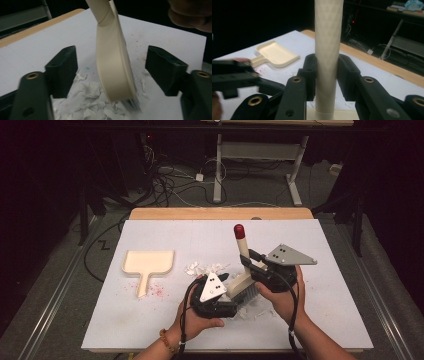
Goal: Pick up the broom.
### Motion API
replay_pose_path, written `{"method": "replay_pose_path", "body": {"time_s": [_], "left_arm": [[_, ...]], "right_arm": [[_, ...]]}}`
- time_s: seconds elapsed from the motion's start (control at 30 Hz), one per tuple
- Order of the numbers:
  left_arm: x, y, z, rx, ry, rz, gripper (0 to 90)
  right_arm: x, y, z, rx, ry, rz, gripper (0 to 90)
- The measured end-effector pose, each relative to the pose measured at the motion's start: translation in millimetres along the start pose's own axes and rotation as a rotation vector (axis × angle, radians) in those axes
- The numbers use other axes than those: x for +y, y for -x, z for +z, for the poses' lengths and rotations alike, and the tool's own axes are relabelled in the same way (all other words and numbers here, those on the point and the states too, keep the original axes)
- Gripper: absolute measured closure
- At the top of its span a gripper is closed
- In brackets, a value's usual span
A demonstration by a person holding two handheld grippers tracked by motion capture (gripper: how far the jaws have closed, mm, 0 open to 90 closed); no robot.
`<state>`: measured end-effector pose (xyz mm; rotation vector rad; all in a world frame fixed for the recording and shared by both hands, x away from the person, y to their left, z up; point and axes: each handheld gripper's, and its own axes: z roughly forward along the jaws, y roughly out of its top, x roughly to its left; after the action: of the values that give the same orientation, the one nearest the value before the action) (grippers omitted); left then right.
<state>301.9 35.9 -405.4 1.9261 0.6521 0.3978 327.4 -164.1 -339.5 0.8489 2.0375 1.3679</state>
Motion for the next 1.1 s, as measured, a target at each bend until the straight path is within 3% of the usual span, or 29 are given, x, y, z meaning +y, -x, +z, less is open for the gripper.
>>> {"method": "replay_pose_path", "body": {"time_s": [0.13, 0.17, 0.27, 0.37, 0.47, 0.53, 0.63, 0.73, 0.8, 0.9, 0.93, 0.97, 1.03, 1.1], "left_arm": [[-2.8, -3.2, 1.3, -0.008, 0.017, -0.024, 39.3], [-3.6, -5.2, -1.1, -0.04, 0.032, -0.028, 41.5], [-5.2, -3.8, -2.6, -0.039, 0.037, -0.018, 50.1], [-6.8, -2.9, -2.8, -0.08, 0.038, 0.003, 59.7], [-6.8, -4.1, -5.3, -0.095, 0.035, 0.016, 62.4], [-6.8, -6.1, -7.5, -0.092, 0.015, 0.035, 63.6], [-7.1, -8.0, -10.1, -0.108, -0.043, 0.08, 64.7], [-7.1, -8.7, -14.0, -0.145, -0.069, 0.11, 64.9], [-6.3, -9.4, -16.2, -0.158, -0.076, 0.121, 65.0], [-4.4, -12.1, -26.0, -0.217, -0.103, 0.177, 65.0], [-4.6, -13.7, -28.8, -0.259, -0.106, 0.194, 65.0], [-4.9, -14.2, -30.5, -0.3, -0.112, 0.206, 65.0], [-5.1, -13.7, -31.6, -0.319, -0.114, 0.221, 64.9], [-3.8, -9.6, -31.8, -0.394, -0.14, 0.277, 64.9]], "right_arm": [[2.4, -9.4, -3.9, 0.034, 0.011, -0.005, 70.9], [2.1, -11.1, -5.7, 0.033, 0.02, 0.0, 70.9], [3.1, -15.1, -12.4, 0.032, 0.037, -0.011, 70.8], [4.4, -18.1, -16.6, 0.051, 0.041, -0.012, 70.7], [3.1, -19.1, -21.2, 0.055, 0.049, -0.025, 70.5], [1.6, -17.1, -24.5, 0.076, 0.052, -0.017, 70.1], [-3.4, -12.2, -28.8, 0.108, 0.051, -0.056, 64.2], [-13.0, -5.9, -30.6, 0.153, 0.009, -0.112, 57.7], [-18.6, -0.2, -34.4, 0.23, 0.0, -0.145, 54.2], [-23.3, 8.3, -39.7, 0.317, -0.07, -0.211, 47.7], [-25.5, 11.2, -41.7, 0.334, -0.077, -0.223, 46.1], [-28.4, 14.2, -42.5, 0.381, -0.1, -0.24, 44.7], [-32.7, 15.0, -42.2, 0.41, -0.131, -0.269, 43.0], [-37.3, 12.0, -39.9, 0.487, -0.168, -0.304, 44.1]]}}
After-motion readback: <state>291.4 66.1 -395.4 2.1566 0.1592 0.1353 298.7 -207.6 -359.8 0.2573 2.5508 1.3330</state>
